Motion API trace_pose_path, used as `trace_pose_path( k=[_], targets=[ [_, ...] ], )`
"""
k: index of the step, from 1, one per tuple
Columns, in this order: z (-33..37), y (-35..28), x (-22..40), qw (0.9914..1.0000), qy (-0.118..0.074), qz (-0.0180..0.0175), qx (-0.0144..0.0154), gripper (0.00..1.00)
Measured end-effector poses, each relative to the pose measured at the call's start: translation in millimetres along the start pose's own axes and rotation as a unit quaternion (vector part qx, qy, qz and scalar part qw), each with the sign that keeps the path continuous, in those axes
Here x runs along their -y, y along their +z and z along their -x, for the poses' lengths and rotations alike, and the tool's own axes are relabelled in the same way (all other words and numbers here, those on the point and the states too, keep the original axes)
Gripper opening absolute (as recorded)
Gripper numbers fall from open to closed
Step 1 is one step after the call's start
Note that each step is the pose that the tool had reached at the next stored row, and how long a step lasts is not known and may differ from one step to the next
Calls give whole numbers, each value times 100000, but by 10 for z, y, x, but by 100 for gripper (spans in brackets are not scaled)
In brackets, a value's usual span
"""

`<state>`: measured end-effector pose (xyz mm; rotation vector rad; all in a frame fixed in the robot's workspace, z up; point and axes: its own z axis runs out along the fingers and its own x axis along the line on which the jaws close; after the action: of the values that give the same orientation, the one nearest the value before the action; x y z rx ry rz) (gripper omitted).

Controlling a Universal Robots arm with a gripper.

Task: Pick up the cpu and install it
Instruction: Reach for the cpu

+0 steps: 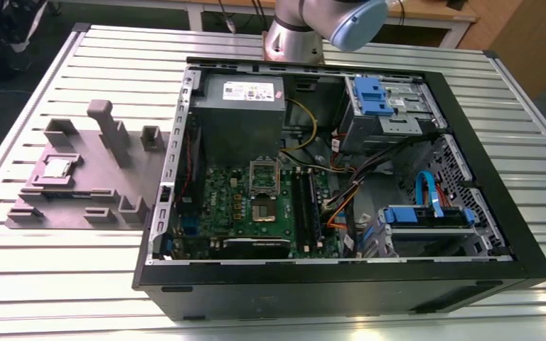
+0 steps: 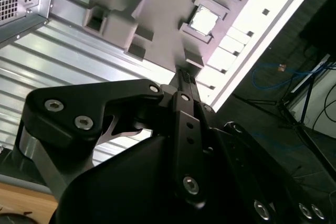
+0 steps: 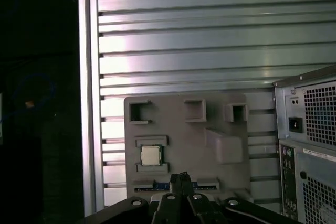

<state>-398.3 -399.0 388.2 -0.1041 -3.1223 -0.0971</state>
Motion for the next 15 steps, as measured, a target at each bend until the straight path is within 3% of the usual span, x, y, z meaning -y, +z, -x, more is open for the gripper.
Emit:
trace_pose_path(
  k=[10,15],
  targets=[
    [-258,7,17,100000,-70,22,-10,10],
    [-305,8,21,100000,-94,28,-7,10]
  ],
)
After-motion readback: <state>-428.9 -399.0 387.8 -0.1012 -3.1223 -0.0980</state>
